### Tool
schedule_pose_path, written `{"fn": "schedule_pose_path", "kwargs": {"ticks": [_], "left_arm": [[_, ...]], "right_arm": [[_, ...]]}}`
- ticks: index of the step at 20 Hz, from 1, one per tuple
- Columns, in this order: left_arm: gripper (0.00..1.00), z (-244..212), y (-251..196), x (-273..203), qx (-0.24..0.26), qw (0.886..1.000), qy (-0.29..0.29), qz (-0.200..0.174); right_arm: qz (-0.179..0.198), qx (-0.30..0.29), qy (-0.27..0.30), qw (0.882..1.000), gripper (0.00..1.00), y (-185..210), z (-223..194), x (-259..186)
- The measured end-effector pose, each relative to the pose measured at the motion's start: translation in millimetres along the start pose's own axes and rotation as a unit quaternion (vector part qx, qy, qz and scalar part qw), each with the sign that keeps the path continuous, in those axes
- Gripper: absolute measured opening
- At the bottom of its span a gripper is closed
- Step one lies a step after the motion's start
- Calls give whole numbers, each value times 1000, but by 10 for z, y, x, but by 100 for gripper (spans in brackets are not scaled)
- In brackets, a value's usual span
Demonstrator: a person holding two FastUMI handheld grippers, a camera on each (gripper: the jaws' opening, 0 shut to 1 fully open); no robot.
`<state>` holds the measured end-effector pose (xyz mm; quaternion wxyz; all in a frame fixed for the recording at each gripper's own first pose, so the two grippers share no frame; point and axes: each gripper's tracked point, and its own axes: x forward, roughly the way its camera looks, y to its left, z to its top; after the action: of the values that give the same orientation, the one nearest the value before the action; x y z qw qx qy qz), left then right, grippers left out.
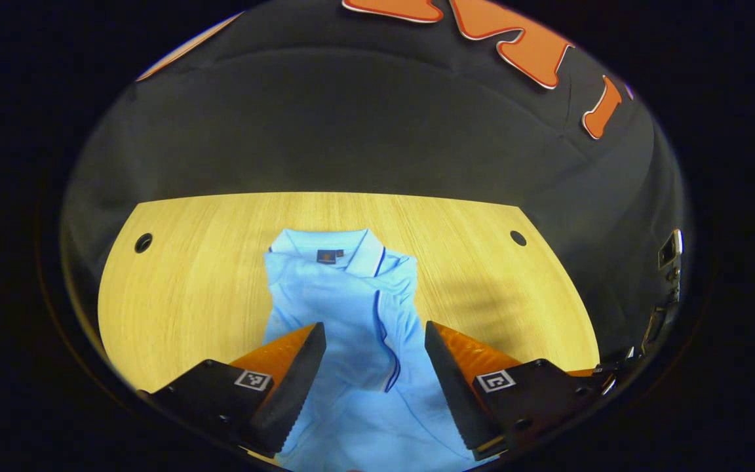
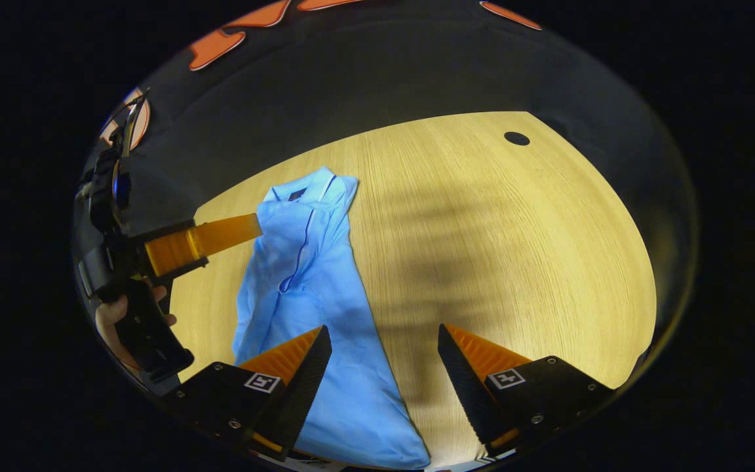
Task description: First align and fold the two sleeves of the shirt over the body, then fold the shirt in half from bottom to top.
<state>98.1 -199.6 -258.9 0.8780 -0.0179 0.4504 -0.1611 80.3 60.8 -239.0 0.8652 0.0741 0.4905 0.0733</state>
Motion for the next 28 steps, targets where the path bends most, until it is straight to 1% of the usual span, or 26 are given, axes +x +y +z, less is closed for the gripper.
{"fn": "schedule_pose_path", "kwargs": {"ticks": [1, 3, 4, 5, 6, 7, 8, 10, 11, 13, 16, 18, 20, 23, 24, 25, 26, 28], "left_arm": [[100, -89, 61, -118, -2, 1000, 4, 4], [98, -327, 196, -348, -5, 1000, 10, 13], [100, -473, 294, -472, -3, 1000, 16, 24], [98, -622, 384, -578, -1, 999, 22, 34], [99, -787, 461, -684, 1, 999, 28, 42], [100, -950, 528, -786, 2, 998, 37, 47], [98, -1164, 611, -884, 1, 997, 52, 55], [100, -1578, 732, -1085, -10, 994, 83, 64], [98, -1750, 764, -1166, -18, 993, 96, 69], [98, -2092, 827, -1312, -33, 989, 122, 78], [100, -2516, 883, -1485, -30, 982, 163, 88], [98, -2757, 883, -1612, -36, 978, 187, 89], [99, -2971, 889, -1713, -48, 973, 205, 89], [100, -3206, 938, -1718, -52, 969, 223, 95], [99, -3235, 953, -1701, -51, 968, 226, 96], [100, -3251, 963, -1692, -50, 968, 227, 98], [99, -3277, 964, -1684, -47, 967, 229, 101], [100, -3322, 992, -1658, -42, 965, 233, 111]], "right_arm": [[0, -8, 3, 1000, 99, 21, -45, -27], [-3, -24, 15, 1000, 99, 24, -186, -74], [-6, -32, 23, 999, 99, 17, -268, -76], [-10, -40, 31, 999, 99, 13, -349, -93], [-14, -50, 40, 998, 99, 2, -437, -113], [-17, -61, 50, 997, 99, -22, -522, -125], [-17, -71, 65, 995, 99, -31, -622, -129], [-23, -93, 94, 991, 99, -117, -809, -282], [-31, -99, 104, 989, 99, -162, -873, -339], [-32, -96, 127, 987, 99, -180, -1042, -422], [-40, -80, 156, 984, 99, -185, -1272, -541], [-38, -74, 169, 982, 99, -171, -1424, -574], [-42, -72, 180, 980, 99, -184, -1556, -586], [-51, -80, 197, 976, 99, -203, -1709, -573], [-52, -81, 201, 975, 99, -196, -1759, -561], [-53, -80, 206, 974, 99, -183, -1803, -548], [-54, -80, 207, 974, 99, -168, -1832, -535], [-61, -86, 208, 972, 99, -182, -1893, -495]]}}
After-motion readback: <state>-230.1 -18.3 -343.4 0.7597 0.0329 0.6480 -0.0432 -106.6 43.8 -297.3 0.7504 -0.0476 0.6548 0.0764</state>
